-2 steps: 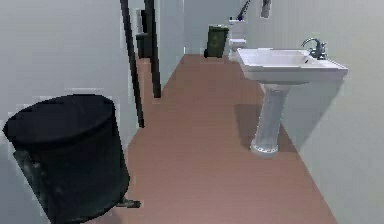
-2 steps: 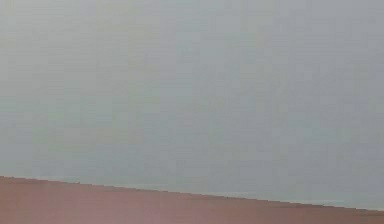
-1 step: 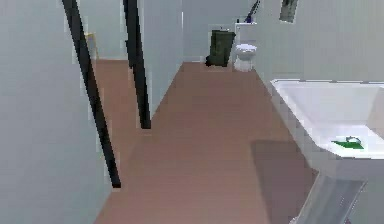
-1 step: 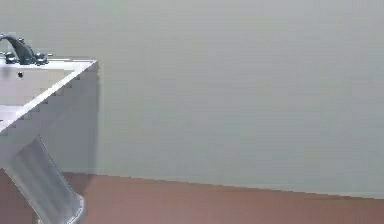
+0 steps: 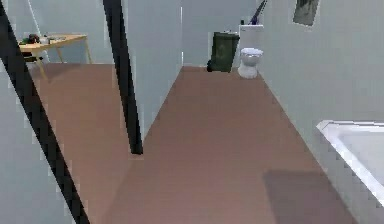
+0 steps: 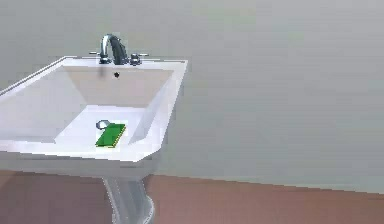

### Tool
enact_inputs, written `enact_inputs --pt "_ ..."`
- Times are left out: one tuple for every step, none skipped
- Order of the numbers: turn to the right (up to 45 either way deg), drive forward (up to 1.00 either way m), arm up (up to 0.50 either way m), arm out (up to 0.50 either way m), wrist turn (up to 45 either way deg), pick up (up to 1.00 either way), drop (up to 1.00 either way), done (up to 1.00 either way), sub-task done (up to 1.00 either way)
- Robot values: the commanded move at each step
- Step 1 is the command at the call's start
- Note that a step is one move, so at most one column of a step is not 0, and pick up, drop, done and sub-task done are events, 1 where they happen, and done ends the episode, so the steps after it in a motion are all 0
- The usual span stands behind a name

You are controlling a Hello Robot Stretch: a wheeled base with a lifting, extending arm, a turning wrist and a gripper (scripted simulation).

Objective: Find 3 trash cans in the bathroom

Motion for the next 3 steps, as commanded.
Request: enact_inputs --pt "6.0 0.00 0.00 0.00 0.0 0.00 0.00 0.00 0.00" --pt "0.0 0.85 0.00 0.00 0.0 0.00 0.00 0.00 0.00" --pt "0.0 1.00 0.00 0.00 0.0 0.00 0.00 0.00 0.00"
